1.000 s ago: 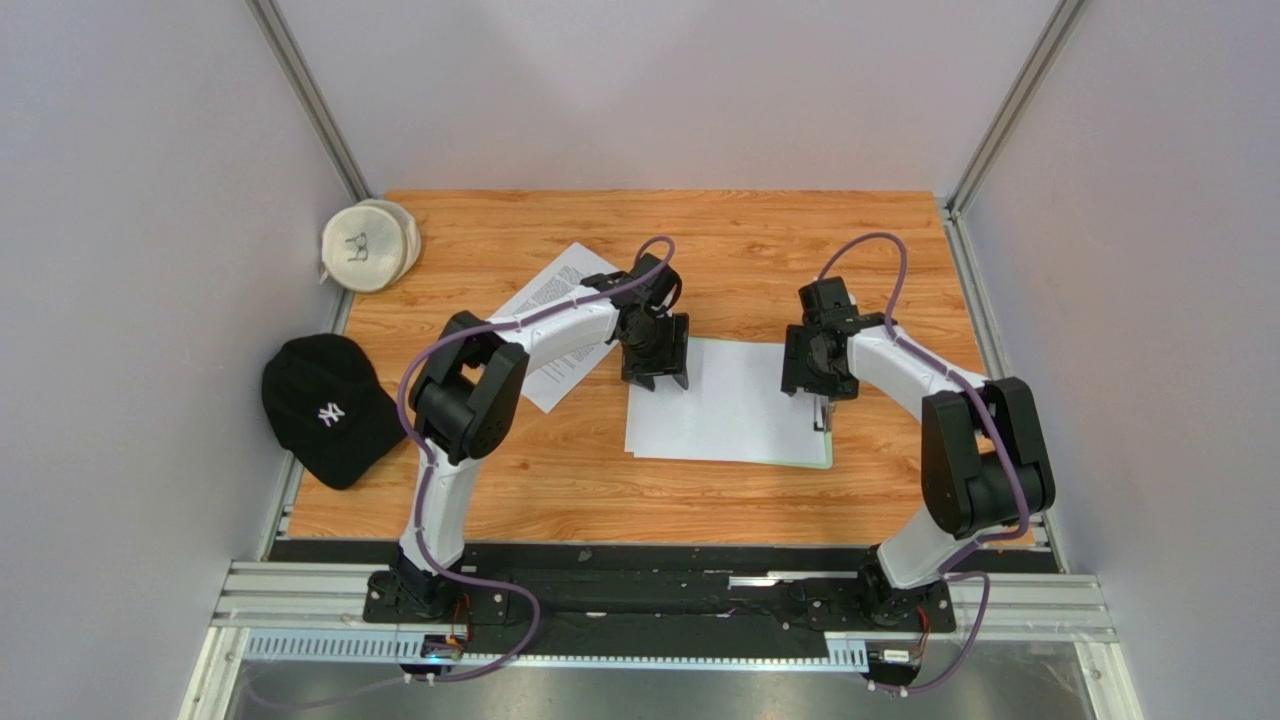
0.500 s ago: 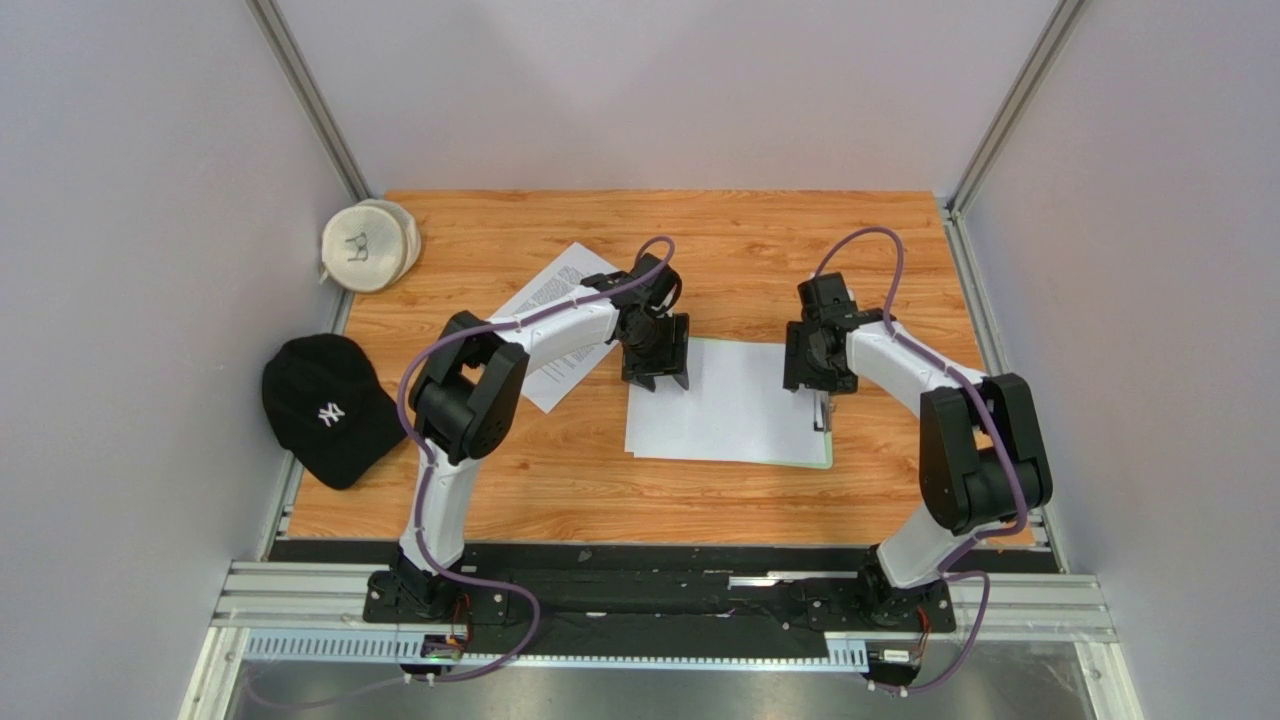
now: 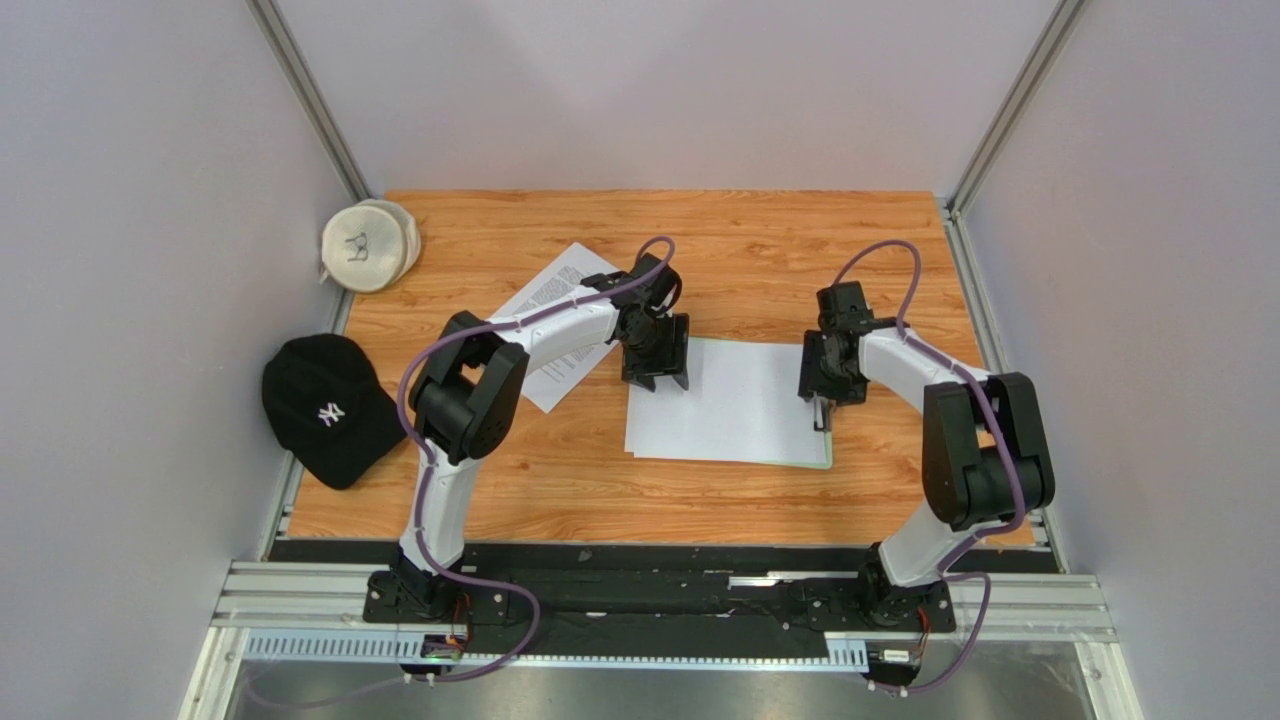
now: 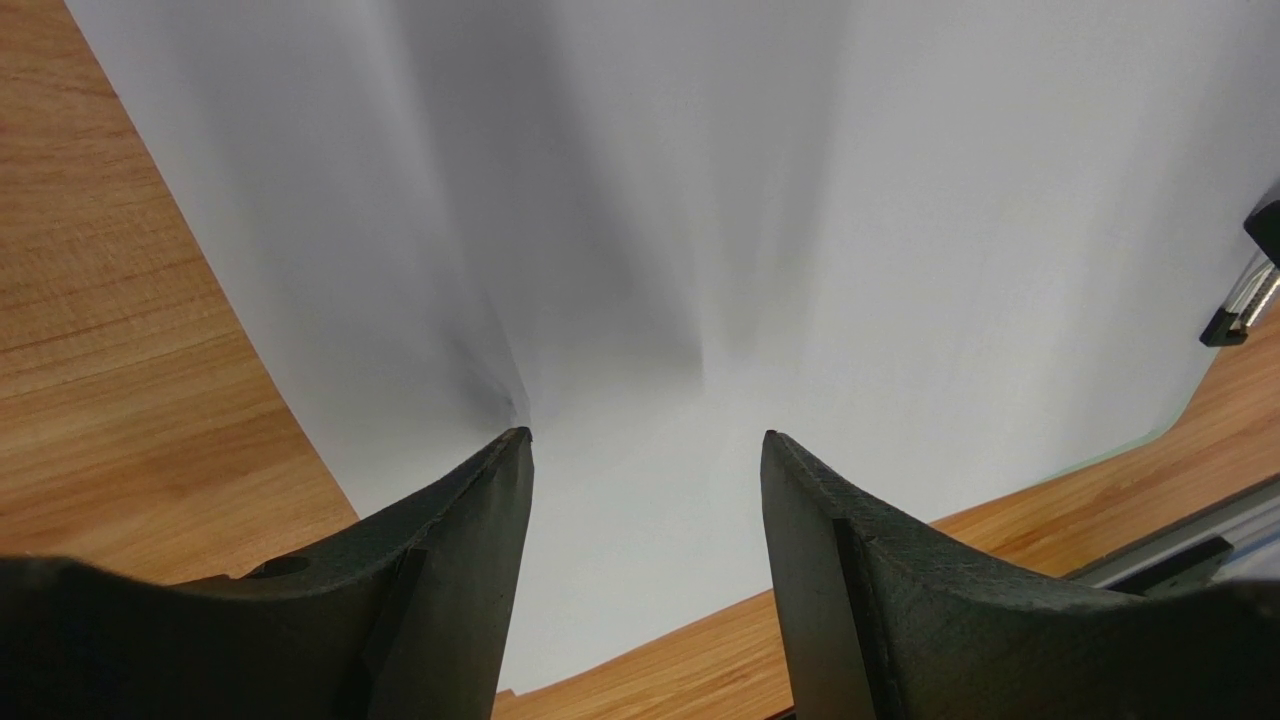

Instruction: Put the files into the folder

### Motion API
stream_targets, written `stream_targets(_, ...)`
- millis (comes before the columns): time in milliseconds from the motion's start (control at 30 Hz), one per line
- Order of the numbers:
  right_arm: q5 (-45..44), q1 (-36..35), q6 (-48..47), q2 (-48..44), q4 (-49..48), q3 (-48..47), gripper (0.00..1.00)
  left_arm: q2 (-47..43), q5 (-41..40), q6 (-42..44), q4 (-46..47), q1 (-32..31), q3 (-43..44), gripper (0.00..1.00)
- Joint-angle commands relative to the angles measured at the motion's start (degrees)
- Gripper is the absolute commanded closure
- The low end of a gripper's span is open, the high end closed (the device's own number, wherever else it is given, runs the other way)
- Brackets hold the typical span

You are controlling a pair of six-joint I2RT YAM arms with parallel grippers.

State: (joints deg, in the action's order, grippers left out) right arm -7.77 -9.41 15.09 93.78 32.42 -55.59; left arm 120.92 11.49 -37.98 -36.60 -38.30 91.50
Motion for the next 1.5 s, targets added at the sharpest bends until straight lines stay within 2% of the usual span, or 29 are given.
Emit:
stream_targets(0, 2.58, 1.67, -0.24, -0.35, -3.42, 1.71, 0.51, -0.34, -0.32, 1.33, -0.23, -0.37, 0.25, 0.34)
stream_targets(67, 2.67, 1.85, -0.24, -0.26, -3.68, 2.50, 0.57, -0.34, -0.41, 1.59, -0.49, -0.37, 0.34, 0.34)
stream_targets(100, 2.76, 1.94, -0.24, -0.26, -3.68, 2.68, 0.63, -0.25, -0.32, 1.68, -0.49, -0.37, 0.43, 0.34)
stream_targets(133, 3.02, 1.94, -0.24, -0.35, -3.60, 2.86, 0.64, -0.34, -0.50, 1.76, -0.66, -0.45, 0.43, 0.34)
stream_targets(167, 3.11, 1.94, -0.15, -0.35, -3.60, 3.29, 0.63, -0.34, -0.59, 1.85, -0.75, -0.37, 0.43, 0.34)
stream_targets(233, 3.20, 1.94, -0.06, -0.26, -3.86, 3.74, 0.54, -0.25, -0.68, 1.94, -0.93, -0.28, 0.60, 0.34)
stream_targets(367, 3.55, 1.85, 0.46, 0.70, -4.47, 4.44, 0.52, -0.34, -0.50, 1.94, -0.84, -0.28, 0.61, 0.34)
stream_targets(467, 4.08, 1.76, 0.46, 1.23, -4.65, 4.35, 0.60, -0.42, 0.03, 2.29, -1.11, -0.28, 0.87, 0.34)
stream_targets(533, 5.47, 1.76, 0.64, 1.76, -4.91, 4.09, 0.79, -0.86, -0.23, 2.38, -1.11, -0.28, 1.04, 0.34)
stream_targets(567, 6.70, 1.76, 0.55, 1.93, -5.18, 4.00, 1.00, -0.69, -0.76, 2.47, -1.11, -0.37, 1.13, 0.34)
stream_targets(733, 12.59, 1.85, -0.24, 0.54, -8.77, 5.75, 1.00, 1.59, 0.55, 1.86, -1.98, 0.77, 1.92, 0.34)
stream_targets(933, 14.01, 2.11, -0.76, -0.26, -8.87, 5.15, 1.00, 1.60, -0.23, 2.82, -2.60, 2.18, 1.57, 0.34)
stream_targets(1033, 13.84, 2.11, -0.59, -0.96, -6.24, 2.43, 0.93, 0.98, -0.41, 2.82, -2.34, 2.09, 1.13, 0.34)
stream_targets(1133, 12.00, 2.03, 0.99, -2.45, -3.51, 0.40, 0.78, 0.89, 0.29, 2.64, -1.90, 2.09, 0.43, 0.34)
stream_targets(1267, 9.79, 2.11, 0.91, -3.96, -3.16, -0.13, 0.47, 0.63, 0.82, 2.47, -1.37, 2.09, -0.45, 0.35)
stream_targets(1367, 10.05, 2.12, -0.15, -1.15, -2.89, -1.53, 0.39, 0.63, 1.17, 2.47, -1.10, 2.09, -0.71, 0.35)
stream_targets(1467, 10.41, 2.20, -0.33, 1.14, -3.60, -1.97, 0.38, 0.28, 1.17, 2.64, -1.02, 2.09, -0.54, 0.35)
